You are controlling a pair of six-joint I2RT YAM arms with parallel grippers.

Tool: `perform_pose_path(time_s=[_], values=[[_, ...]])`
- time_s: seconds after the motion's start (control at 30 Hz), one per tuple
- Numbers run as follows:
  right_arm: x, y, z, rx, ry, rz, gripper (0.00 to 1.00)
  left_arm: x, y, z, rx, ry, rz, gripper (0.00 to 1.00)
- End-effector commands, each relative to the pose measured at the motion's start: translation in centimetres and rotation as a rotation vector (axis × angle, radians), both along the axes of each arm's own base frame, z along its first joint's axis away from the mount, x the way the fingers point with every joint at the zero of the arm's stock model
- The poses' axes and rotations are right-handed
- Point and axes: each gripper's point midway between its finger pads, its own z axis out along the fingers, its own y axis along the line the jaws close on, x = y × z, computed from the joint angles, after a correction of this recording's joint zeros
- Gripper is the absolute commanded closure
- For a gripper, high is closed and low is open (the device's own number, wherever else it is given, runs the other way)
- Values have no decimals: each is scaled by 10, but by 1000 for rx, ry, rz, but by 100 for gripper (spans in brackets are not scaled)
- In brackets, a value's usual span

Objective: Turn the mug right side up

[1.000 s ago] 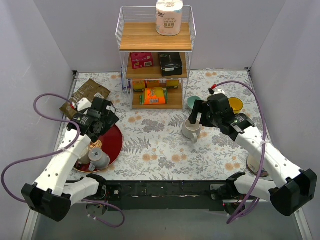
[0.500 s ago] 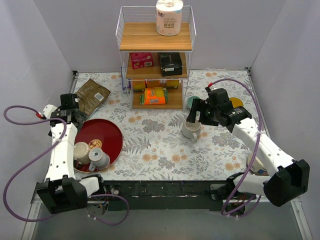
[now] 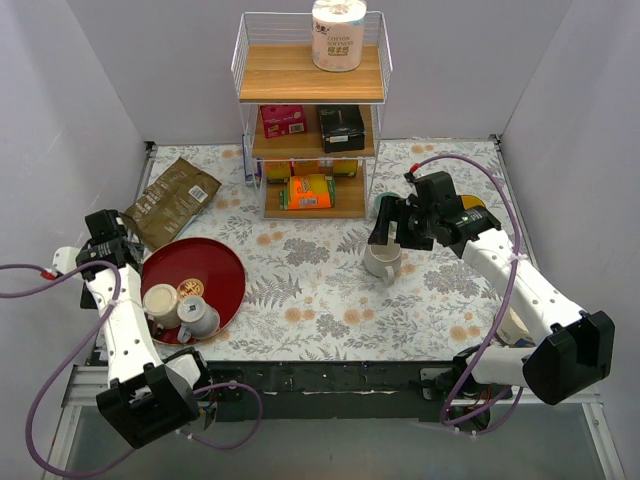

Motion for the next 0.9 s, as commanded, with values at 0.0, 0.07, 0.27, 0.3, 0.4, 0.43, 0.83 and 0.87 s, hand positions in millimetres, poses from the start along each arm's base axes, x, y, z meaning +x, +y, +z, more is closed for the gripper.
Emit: perform_pose_path(time_s=[0.0, 0.07, 0.27, 0.3, 0.4, 0.43, 0.83, 0.87], values=[[4, 10, 20, 44, -18, 43, 6, -15, 12, 10, 0, -83, 198, 2], [4, 13, 22, 51, -2, 60, 6, -10, 12, 8, -40, -132, 252, 2], [4, 19, 15, 53, 60, 73, 6, 4, 12, -12, -152, -285, 525, 2], [4, 19, 14, 48, 63, 76, 6, 4, 12, -15, -159, -294, 548, 2], [1, 21, 3, 49, 105, 86, 6, -12, 10, -33, -169, -318, 697, 2], [-4, 24, 1, 67, 129, 102, 6, -20, 8, -32, -159, -342, 727, 2], [-15, 38, -22, 93, 238, 147, 6, -50, -6, -73, -237, -514, 1045, 6], [-15, 37, -23, 89, 240, 147, 6, -54, -8, -81, -239, -512, 1066, 5]])
